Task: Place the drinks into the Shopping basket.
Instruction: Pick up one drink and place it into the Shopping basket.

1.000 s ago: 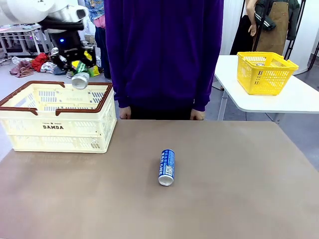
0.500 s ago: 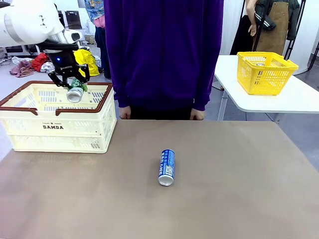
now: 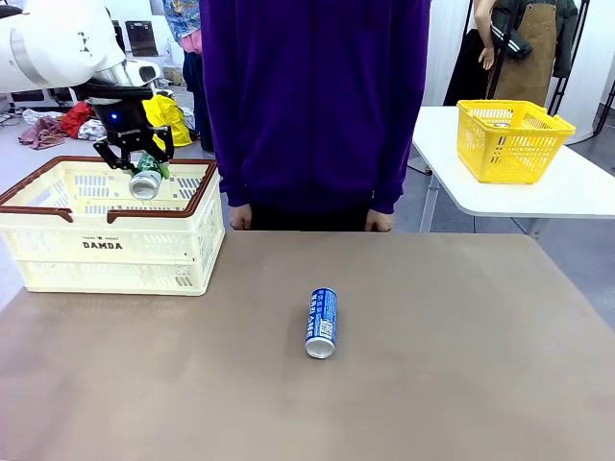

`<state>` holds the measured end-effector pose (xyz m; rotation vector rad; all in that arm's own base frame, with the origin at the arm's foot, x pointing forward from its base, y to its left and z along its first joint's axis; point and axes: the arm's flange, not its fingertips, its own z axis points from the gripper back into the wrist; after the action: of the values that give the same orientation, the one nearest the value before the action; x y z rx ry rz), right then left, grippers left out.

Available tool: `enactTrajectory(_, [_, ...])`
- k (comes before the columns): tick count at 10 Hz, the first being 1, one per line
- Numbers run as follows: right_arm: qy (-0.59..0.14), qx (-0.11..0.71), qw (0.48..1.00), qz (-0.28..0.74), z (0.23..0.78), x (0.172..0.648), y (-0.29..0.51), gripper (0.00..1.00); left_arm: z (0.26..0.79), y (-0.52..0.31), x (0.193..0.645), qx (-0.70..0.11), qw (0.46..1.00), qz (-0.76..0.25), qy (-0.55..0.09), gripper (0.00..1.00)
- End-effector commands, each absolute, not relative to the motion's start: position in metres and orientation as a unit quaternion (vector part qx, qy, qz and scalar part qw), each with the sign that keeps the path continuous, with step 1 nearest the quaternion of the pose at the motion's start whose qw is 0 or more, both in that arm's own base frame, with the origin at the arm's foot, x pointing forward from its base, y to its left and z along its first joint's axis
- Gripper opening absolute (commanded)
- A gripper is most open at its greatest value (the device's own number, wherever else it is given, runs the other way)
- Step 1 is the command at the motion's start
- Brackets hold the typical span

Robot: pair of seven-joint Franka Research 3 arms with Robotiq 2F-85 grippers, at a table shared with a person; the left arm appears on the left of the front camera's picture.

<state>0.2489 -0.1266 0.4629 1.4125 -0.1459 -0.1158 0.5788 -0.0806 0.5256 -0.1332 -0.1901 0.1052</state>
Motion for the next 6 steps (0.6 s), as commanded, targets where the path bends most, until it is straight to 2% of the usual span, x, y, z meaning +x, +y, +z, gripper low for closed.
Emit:
enactTrajectory(1, [-0.067,0.657,0.748,-0.061,0.470,0.252,-0.125,1.00,0.522,-0.088,0.586,-0.056,0.991,0.043,-0.116,0.00])
enactTrajectory(3, [-0.067,0.657,0.748,-0.061,0.470,0.252,-0.125,1.00,0.497,-0.090,0.604,-0.047,0.992,0.031,-0.116,0.00])
enactTrajectory(6, [-0.067,0.657,0.748,-0.061,0.470,0.252,-0.125,1.00,0.458,-0.090,0.608,-0.058,0.993,0.044,-0.090,0.00])
